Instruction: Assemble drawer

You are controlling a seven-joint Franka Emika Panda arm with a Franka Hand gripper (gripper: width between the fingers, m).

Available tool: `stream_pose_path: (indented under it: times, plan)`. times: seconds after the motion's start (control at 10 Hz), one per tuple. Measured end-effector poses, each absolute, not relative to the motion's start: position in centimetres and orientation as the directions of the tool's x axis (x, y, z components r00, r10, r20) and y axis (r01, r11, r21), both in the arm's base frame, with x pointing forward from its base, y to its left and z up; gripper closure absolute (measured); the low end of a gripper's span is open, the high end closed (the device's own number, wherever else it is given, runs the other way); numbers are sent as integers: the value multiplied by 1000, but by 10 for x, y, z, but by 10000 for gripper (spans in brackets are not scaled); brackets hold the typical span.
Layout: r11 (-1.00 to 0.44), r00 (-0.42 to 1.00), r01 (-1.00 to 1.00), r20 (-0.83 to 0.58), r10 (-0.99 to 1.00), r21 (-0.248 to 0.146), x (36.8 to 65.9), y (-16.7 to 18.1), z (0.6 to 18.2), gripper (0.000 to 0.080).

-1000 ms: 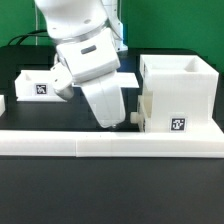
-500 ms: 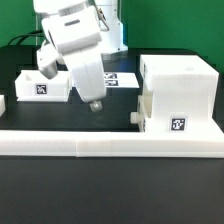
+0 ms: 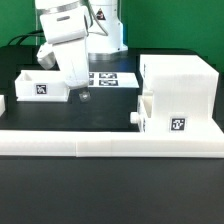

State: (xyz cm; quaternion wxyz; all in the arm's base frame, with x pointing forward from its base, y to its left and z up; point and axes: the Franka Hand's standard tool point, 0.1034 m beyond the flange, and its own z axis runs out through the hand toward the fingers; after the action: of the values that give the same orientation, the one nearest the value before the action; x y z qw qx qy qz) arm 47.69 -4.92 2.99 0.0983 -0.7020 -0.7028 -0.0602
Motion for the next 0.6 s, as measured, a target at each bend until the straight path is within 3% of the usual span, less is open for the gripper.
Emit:
stream_pose_path:
  times: [0.2,0.3,0.6]
  plan:
    - [-115,127,991,209,970,-71,475,-62,28,150]
    - [-190,198,980,200,960,-58,469,-71,29,150]
    - [-488,495,869,168,852,-85,438,-87,31,150]
